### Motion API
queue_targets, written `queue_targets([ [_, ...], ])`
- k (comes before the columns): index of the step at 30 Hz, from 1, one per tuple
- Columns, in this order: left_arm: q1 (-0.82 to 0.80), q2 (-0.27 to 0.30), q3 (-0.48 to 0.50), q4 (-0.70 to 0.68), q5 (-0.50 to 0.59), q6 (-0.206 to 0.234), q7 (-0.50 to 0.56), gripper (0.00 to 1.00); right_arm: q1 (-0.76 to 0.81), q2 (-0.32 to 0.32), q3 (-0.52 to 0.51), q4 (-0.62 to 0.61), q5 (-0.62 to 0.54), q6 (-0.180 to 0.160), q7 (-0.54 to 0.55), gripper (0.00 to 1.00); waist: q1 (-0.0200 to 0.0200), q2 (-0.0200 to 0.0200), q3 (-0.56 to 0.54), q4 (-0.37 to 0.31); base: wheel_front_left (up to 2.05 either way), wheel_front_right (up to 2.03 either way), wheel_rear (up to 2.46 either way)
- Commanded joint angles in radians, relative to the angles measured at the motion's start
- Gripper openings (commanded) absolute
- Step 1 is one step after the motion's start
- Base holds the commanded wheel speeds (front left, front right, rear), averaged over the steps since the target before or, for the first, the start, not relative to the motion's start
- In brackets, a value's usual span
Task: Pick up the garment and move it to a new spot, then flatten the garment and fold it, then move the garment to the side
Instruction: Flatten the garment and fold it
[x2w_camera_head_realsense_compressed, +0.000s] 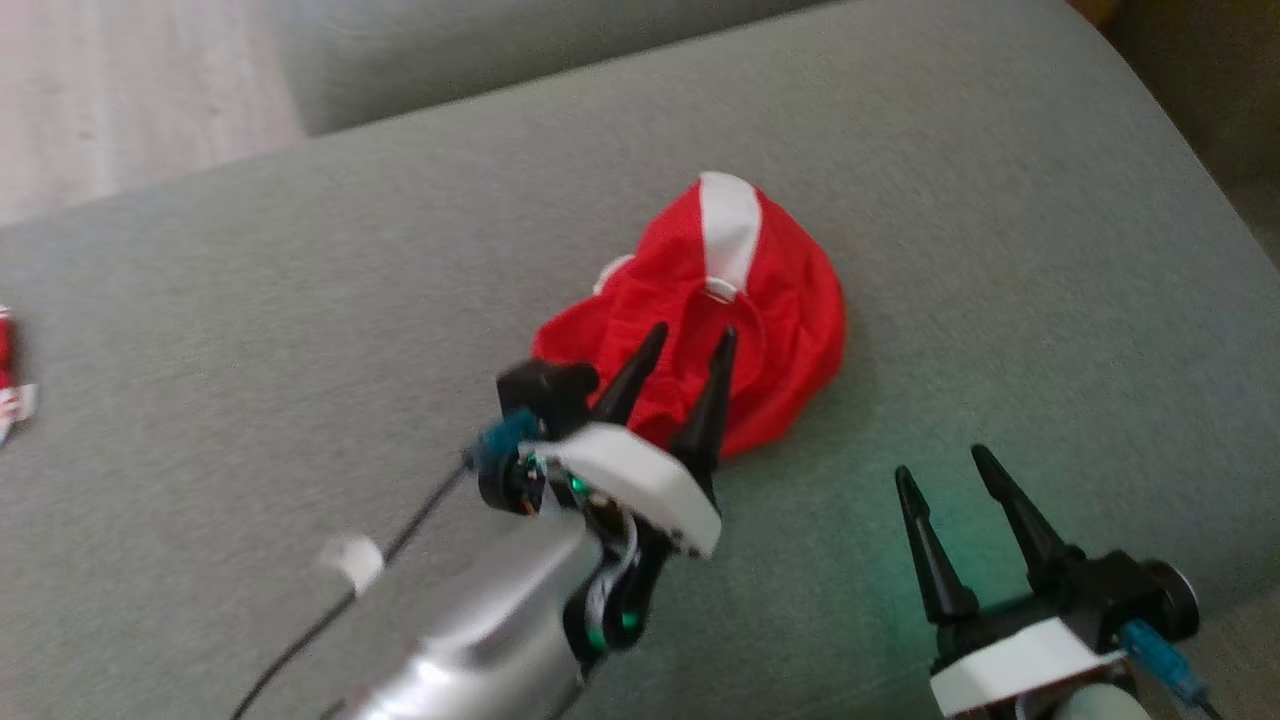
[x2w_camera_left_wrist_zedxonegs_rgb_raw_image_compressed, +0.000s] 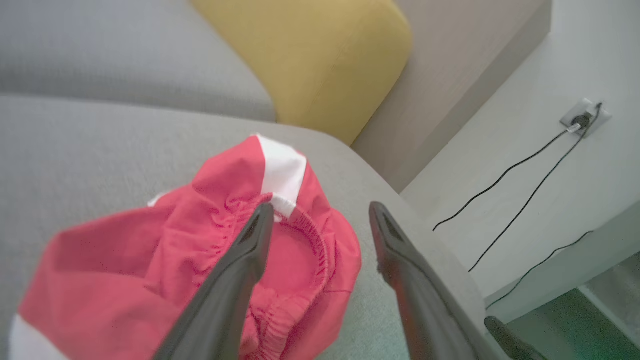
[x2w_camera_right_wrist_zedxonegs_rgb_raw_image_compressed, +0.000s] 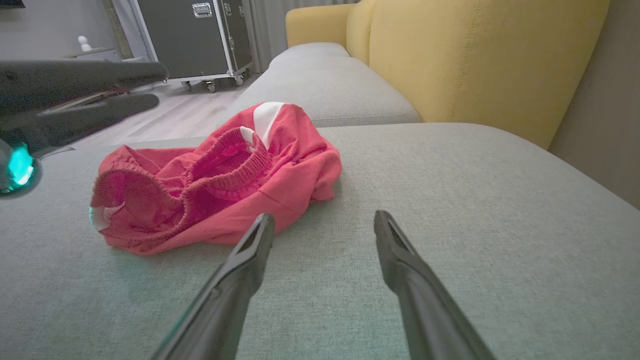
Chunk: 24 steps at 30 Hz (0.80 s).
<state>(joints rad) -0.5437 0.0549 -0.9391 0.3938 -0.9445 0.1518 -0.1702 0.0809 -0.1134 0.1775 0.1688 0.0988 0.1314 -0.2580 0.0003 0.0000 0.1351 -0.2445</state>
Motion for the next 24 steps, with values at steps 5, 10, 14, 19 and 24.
queue_targets([
  [5, -0.172, -0.005, -0.052, 0.062, -0.321, 0.040, 0.049, 1.00, -0.076, -0.008, 0.045, -0.018, 0.019, -0.001, -0.004, 1.00, -0.0003, 0.0000, 0.088, -0.095, 0.00, 0.00, 0.00],
  [10, -0.239, -0.005, -0.086, 0.111, -0.485, 0.051, 0.039, 1.00, -0.085, -0.002, 0.054, -0.013, 0.024, -0.001, -0.004, 1.00, -0.0003, 0.0000, 0.108, -0.126, 0.00, 0.00, 0.00],
  [14, -0.291, -0.005, -0.118, 0.167, -0.604, 0.058, 0.005, 1.00, -0.087, 0.001, 0.057, -0.007, 0.027, -0.001, -0.004, 1.00, -0.0003, 0.0000, 0.113, -0.147, 0.00, 0.00, 0.00],
  [19, -0.330, -0.005, -0.152, 0.228, -0.720, 0.070, -0.043, 1.00, -0.084, 0.002, 0.060, -0.006, 0.027, -0.001, -0.004, 1.00, -0.0003, 0.0000, 0.112, -0.160, 0.00, 0.00, 0.00],
  [24, -0.356, -0.005, -0.211, 0.263, -0.767, 0.058, -0.073, 0.00, -0.082, 0.003, 0.057, -0.006, 0.025, -0.001, -0.004, 1.00, -0.0003, 0.0000, 0.102, -0.158, 0.00, 0.00, 0.00],
])
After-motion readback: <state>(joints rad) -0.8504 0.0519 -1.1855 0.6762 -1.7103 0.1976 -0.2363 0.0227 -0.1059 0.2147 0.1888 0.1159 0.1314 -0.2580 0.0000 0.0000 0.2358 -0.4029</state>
